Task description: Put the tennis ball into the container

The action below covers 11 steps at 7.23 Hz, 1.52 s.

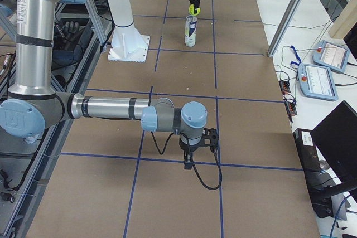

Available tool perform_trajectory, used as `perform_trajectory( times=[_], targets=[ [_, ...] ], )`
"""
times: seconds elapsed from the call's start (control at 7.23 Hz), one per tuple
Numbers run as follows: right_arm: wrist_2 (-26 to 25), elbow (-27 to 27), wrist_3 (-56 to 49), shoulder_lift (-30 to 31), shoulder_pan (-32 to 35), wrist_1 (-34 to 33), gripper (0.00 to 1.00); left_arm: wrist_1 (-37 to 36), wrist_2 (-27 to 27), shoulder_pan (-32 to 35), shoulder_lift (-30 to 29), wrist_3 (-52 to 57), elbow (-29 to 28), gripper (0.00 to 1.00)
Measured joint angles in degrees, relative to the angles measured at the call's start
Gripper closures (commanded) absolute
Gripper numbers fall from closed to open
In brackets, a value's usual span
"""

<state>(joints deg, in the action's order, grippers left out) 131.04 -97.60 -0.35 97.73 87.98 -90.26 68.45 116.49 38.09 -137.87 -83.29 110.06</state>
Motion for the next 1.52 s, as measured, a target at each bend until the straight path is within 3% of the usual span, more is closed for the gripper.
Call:
perform_trajectory(
  times=[0.41,0.55,0.69,0.83,1.52],
  targets=[
    [0.0,0.0,0.0,0.0,0.0,0.0,0.0,0.1,-0.2,-1.4,0.8,0.1,-0.3,0.86],
    [0.0,0.0,0.0,0.0,0.0,0.0,0.0,0.1,-0.4,-1.6,1.0,0.1,-0.3,0.72],
    [0.0,0.0,0.0,0.0,0.0,0.0,0.0,0.1,-0.5,-1.6,1.1,0.1,-0.3,0.29],
    [0.0,0.0,0.0,0.0,0.0,0.0,0.0,0.2,-0.5,-1.6,1.1,0.2,-0.3,0.0],
    [0.0,0.0,0.0,0.0,0.0,0.0,0.0,0.2,-0.6,-1.4,1.6,0.9,0.8,0.0]
  ],
)
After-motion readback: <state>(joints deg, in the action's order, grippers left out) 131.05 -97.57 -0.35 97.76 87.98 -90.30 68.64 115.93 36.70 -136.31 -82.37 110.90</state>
